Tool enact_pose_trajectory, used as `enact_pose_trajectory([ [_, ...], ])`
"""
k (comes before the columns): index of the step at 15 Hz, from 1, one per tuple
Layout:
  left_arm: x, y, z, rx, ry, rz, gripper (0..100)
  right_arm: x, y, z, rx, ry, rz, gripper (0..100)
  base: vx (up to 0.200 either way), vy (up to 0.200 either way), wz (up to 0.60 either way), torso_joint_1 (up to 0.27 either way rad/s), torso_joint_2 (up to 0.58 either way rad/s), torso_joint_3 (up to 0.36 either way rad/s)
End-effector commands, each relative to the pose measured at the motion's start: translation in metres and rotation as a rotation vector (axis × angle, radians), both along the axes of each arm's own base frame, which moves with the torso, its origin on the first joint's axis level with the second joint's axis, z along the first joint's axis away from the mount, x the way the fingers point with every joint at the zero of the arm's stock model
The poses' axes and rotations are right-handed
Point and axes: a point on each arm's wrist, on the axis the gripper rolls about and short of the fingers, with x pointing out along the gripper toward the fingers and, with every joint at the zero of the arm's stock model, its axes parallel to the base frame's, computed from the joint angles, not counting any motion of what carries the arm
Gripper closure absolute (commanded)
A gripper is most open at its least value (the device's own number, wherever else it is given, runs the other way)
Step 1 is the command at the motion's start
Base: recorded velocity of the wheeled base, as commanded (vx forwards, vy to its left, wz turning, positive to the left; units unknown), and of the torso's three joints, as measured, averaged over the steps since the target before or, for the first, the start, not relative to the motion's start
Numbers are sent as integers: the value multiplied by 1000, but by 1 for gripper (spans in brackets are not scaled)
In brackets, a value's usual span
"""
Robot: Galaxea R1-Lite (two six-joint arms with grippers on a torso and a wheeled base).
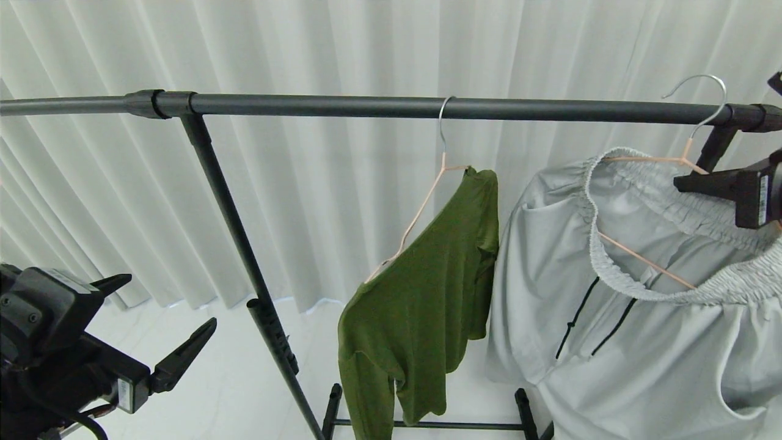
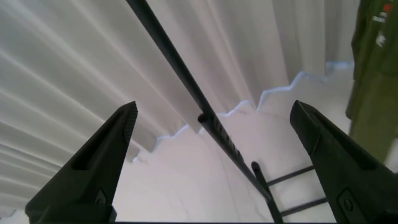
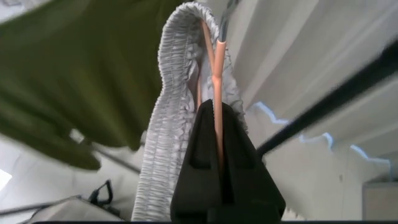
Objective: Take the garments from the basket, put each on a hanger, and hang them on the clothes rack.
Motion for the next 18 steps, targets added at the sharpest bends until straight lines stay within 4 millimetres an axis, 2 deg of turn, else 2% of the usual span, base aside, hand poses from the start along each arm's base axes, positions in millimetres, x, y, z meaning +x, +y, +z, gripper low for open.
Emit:
enact_pose_trajectory([
  [1,0,0,0,-1,-3,-3,0,25,1,4,-1,5,-16,100,0,0,0,0,0,0],
  [5,-2,-4,1,6,-9,-33,0,59,3,5,-5,17,-33,100,0,0,0,0,0,0],
  [7,-3,-7,1,25,-15,-60,0,77,0,-4,-12,53,-55,100,0,0,0,0,0,0],
  [11,-4,-10,2,32,-25,-86,0,90,1,-16,-31,91,-101,100,0,0,0,0,0,0],
  [18,-6,-10,3,31,-34,-84,0,83,0,-13,-15,88,-111,100,0,0,0,0,0,0],
])
